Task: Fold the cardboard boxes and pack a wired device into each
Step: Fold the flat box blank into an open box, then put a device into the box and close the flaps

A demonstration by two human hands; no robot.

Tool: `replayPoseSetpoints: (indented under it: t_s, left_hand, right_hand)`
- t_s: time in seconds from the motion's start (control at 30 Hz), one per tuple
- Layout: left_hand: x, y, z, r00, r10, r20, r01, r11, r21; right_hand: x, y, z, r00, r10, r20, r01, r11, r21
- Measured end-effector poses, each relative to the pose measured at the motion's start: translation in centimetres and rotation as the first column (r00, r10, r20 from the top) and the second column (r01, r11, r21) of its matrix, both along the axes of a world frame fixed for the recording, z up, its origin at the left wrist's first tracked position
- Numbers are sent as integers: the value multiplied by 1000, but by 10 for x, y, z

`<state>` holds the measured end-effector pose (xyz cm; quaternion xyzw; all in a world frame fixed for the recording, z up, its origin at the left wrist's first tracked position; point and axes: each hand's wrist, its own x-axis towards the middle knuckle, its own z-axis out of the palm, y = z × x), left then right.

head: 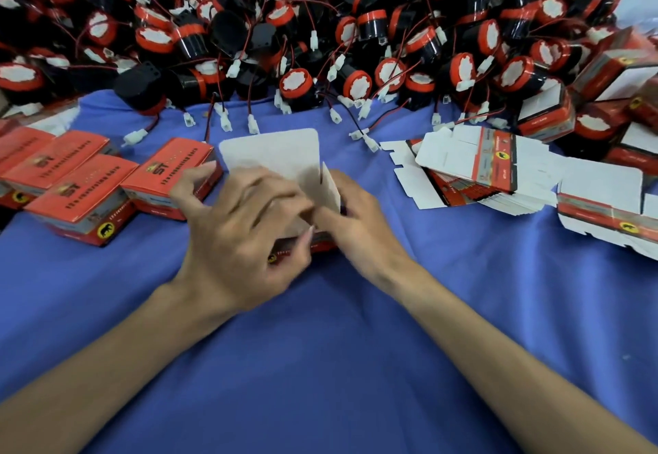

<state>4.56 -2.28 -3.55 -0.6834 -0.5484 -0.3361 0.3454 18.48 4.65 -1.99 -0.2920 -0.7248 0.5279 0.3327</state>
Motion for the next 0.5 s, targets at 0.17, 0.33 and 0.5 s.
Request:
replayPoseSetpoints:
  t_s: [0.17, 0.33, 0.5]
  left_hand:
    - [-1, -1, -5, 982, 162, -93, -178, 965, -193]
    - [6, 5, 14, 950, 171, -262, -250, 919, -306]
    - [8, 10, 25, 936, 107, -336, -250, 873, -419]
  right_hand:
    - [1, 21, 8, 933, -205, -297, 180, 978, -109]
    - [-9, 101, 1, 791, -437, 429, 164, 826, 539]
    - [-16, 124, -17, 632, -559, 537, 52, 722, 689]
